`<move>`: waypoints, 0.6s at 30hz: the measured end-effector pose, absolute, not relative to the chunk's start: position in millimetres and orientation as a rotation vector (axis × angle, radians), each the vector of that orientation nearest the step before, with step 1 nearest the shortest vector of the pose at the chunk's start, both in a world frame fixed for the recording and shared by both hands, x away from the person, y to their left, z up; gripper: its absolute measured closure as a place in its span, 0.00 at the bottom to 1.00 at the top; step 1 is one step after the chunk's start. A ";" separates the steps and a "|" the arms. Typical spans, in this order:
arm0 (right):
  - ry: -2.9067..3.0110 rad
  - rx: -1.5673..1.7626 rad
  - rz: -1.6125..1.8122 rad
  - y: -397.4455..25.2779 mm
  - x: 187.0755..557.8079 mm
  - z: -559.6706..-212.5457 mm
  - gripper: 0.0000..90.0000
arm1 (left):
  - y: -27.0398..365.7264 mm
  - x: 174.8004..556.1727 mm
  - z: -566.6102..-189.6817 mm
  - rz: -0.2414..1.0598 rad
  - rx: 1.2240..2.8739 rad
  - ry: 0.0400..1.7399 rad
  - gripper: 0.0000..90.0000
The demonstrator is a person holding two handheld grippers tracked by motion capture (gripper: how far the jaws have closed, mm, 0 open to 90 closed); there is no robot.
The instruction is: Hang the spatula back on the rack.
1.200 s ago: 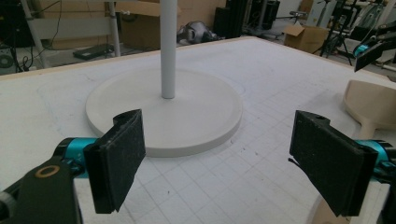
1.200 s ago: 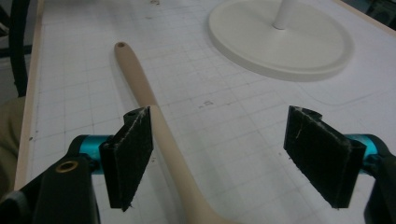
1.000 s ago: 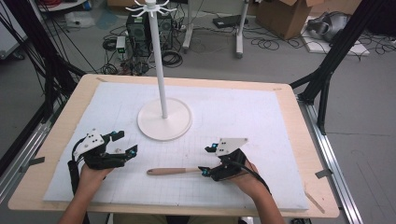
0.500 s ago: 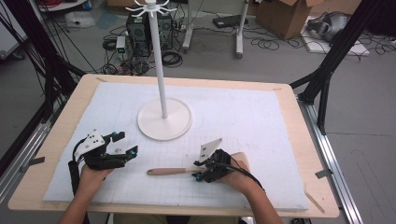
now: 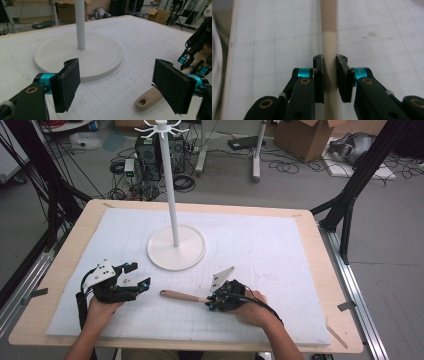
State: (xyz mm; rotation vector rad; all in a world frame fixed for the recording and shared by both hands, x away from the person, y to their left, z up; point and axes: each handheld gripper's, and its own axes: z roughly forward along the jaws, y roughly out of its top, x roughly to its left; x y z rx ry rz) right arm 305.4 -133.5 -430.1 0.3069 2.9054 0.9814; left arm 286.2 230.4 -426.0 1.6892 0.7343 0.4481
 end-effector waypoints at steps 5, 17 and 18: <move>2.877 0.348 1.057 -138.2 306.2 -424.9 0.88 | 219.8 284.2 -424.2 0.426 1.706 0.695 0.30; 2.750 0.409 1.188 -148.2 304.2 -401.7 0.87 | 207.1 284.0 -413.8 0.400 1.688 0.682 0.29; 2.730 0.414 1.205 -148.2 303.8 -400.1 0.87 | 206.1 284.3 -412.2 0.402 1.685 0.686 0.29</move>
